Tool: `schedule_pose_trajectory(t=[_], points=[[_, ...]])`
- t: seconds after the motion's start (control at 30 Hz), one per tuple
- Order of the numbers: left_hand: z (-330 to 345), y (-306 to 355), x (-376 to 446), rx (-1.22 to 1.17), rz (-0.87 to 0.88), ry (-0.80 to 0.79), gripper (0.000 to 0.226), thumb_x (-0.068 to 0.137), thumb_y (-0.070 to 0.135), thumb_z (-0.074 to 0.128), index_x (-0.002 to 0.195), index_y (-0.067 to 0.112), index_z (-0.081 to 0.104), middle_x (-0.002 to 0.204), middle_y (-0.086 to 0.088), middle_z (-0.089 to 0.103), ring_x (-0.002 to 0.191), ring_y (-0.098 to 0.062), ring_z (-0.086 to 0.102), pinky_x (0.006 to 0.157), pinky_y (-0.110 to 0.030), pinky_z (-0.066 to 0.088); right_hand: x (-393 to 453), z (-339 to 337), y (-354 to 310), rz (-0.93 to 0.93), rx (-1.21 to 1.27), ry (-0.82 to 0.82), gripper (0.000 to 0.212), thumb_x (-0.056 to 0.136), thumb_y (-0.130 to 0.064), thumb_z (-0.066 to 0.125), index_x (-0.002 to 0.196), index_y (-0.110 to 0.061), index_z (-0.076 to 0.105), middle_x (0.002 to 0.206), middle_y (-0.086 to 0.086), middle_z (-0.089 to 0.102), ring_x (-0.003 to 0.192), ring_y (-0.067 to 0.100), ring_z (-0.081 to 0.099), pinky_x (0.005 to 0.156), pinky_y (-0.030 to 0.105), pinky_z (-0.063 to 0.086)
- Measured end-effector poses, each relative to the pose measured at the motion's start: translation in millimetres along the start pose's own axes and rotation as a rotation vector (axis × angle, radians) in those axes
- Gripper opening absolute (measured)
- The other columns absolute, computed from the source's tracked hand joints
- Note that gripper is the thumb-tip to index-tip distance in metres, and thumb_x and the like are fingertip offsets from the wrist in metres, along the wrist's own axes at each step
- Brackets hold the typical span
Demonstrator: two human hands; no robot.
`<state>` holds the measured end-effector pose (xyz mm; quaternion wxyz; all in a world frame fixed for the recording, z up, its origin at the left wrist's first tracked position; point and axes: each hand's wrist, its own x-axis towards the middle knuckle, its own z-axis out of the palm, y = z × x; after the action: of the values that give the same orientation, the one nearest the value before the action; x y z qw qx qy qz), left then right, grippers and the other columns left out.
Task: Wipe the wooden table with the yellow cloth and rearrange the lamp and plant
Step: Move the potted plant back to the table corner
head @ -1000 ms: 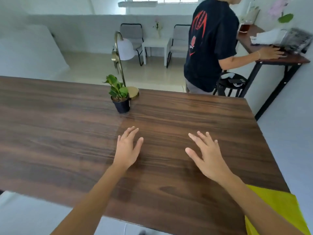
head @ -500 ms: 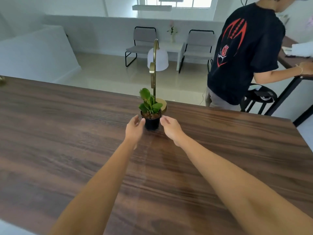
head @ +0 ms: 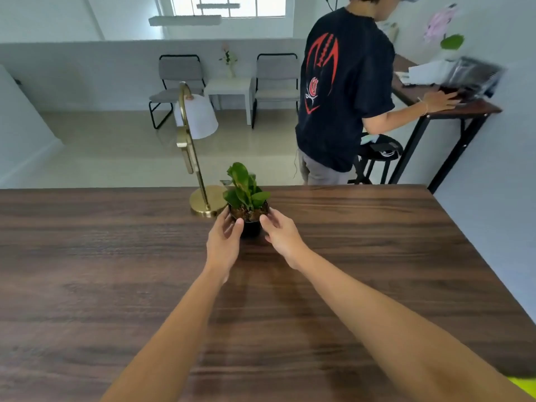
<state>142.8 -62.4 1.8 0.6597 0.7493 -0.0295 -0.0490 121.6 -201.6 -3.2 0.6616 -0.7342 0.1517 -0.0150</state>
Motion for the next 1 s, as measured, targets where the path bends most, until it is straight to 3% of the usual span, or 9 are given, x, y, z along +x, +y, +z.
schedule_pose_trajectory(t=[0.23, 0.4, 0.5, 0.57, 0.7, 0.77, 0.83, 0.93, 1.0], points=[[162, 38, 9, -0.014, 0.017, -0.249, 0.053, 0.094, 0.022, 0.053, 0.144, 0.025, 0.035, 0.139, 0.001, 0.051, 0.12, -0.007, 0.048, 0.103, -0.028, 0.037, -1, -174, 5, -0.05, -0.042, 0.16, 0.034, 0.1, -0.032, 0.049, 0.133, -0.033, 0.055, 0.118, -0.016, 0.064, 0.115, 0.01, 0.058, 0.105, 0.045, 0.046], [290, 58, 16, -0.027, 0.0, -0.373, 0.049, 0.095, 0.021, 0.052, 0.142, 0.027, 0.038, 0.137, 0.004, 0.051, 0.119, -0.006, 0.045, 0.102, -0.028, 0.036, 10, -299, 25, -0.027, -0.062, 0.257, 0.036, 0.098, -0.032, 0.051, 0.135, -0.034, 0.054, 0.127, -0.011, 0.064, 0.119, 0.012, 0.057, 0.105, 0.042, 0.046], [359, 64, 22, -0.02, -0.015, -0.432, 0.048, 0.095, 0.02, 0.051, 0.142, 0.026, 0.038, 0.138, 0.005, 0.05, 0.125, -0.009, 0.044, 0.107, -0.033, 0.035, 16, -361, 32, -0.011, -0.03, 0.286, 0.037, 0.102, -0.028, 0.047, 0.139, -0.026, 0.05, 0.124, -0.01, 0.06, 0.117, 0.012, 0.055, 0.095, 0.031, 0.047], [395, 62, 29, 0.0, -0.057, -0.455, 0.051, 0.095, 0.023, 0.052, 0.143, 0.027, 0.036, 0.139, 0.003, 0.051, 0.127, -0.014, 0.046, 0.109, -0.037, 0.036, 21, -392, 35, 0.001, -0.026, 0.313, 0.038, 0.102, -0.026, 0.046, 0.14, -0.022, 0.049, 0.127, -0.005, 0.057, 0.121, 0.018, 0.054, 0.096, 0.032, 0.047], [443, 53, 41, 0.041, -0.12, -0.467, 0.053, 0.094, 0.027, 0.052, 0.144, 0.03, 0.034, 0.132, -0.002, 0.058, 0.121, -0.019, 0.053, 0.107, -0.042, 0.041, 34, -429, 43, 0.036, -0.032, 0.361, 0.019, 0.103, -0.019, 0.045, 0.109, -0.031, 0.058, 0.129, 0.018, 0.059, 0.124, 0.036, 0.05, 0.107, 0.053, 0.041], [456, 49, 46, 0.054, -0.125, -0.461, 0.053, 0.094, 0.029, 0.052, 0.143, 0.032, 0.033, 0.131, -0.003, 0.059, 0.12, -0.021, 0.054, 0.106, -0.043, 0.041, 40, -438, 49, 0.035, -0.024, 0.355, 0.018, 0.103, -0.018, 0.044, 0.111, -0.024, 0.06, 0.112, 0.014, 0.066, 0.106, 0.031, 0.062, 0.102, 0.045, 0.047], [464, 47, 50, 0.072, -0.113, -0.457, 0.053, 0.094, 0.031, 0.051, 0.143, 0.033, 0.032, 0.131, -0.003, 0.059, 0.12, -0.021, 0.053, 0.106, -0.043, 0.041, 45, -443, 52, 0.027, -0.014, 0.345, 0.023, 0.103, -0.021, 0.043, 0.119, -0.021, 0.06, 0.092, 0.001, 0.063, 0.088, 0.019, 0.059, 0.096, 0.038, 0.048], [465, 47, 52, 0.098, -0.083, -0.468, 0.054, 0.094, 0.031, 0.05, 0.144, 0.033, 0.03, 0.132, -0.003, 0.058, 0.122, -0.021, 0.052, 0.107, -0.043, 0.039, 48, -446, 53, 0.035, -0.03, 0.342, 0.021, 0.103, -0.024, 0.043, 0.102, -0.036, 0.059, 0.099, 0.01, 0.063, 0.095, 0.029, 0.06, 0.105, 0.053, 0.041], [459, 47, 50, 0.107, -0.078, -0.482, 0.056, 0.095, 0.03, 0.049, 0.146, 0.031, 0.026, 0.137, -0.002, 0.054, 0.126, -0.021, 0.048, 0.109, -0.04, 0.037, 49, -443, 56, 0.04, -0.022, 0.361, 0.02, 0.103, -0.027, 0.042, 0.113, -0.034, 0.059, 0.099, 0.0, 0.062, 0.096, 0.021, 0.057, 0.107, 0.052, 0.041]])
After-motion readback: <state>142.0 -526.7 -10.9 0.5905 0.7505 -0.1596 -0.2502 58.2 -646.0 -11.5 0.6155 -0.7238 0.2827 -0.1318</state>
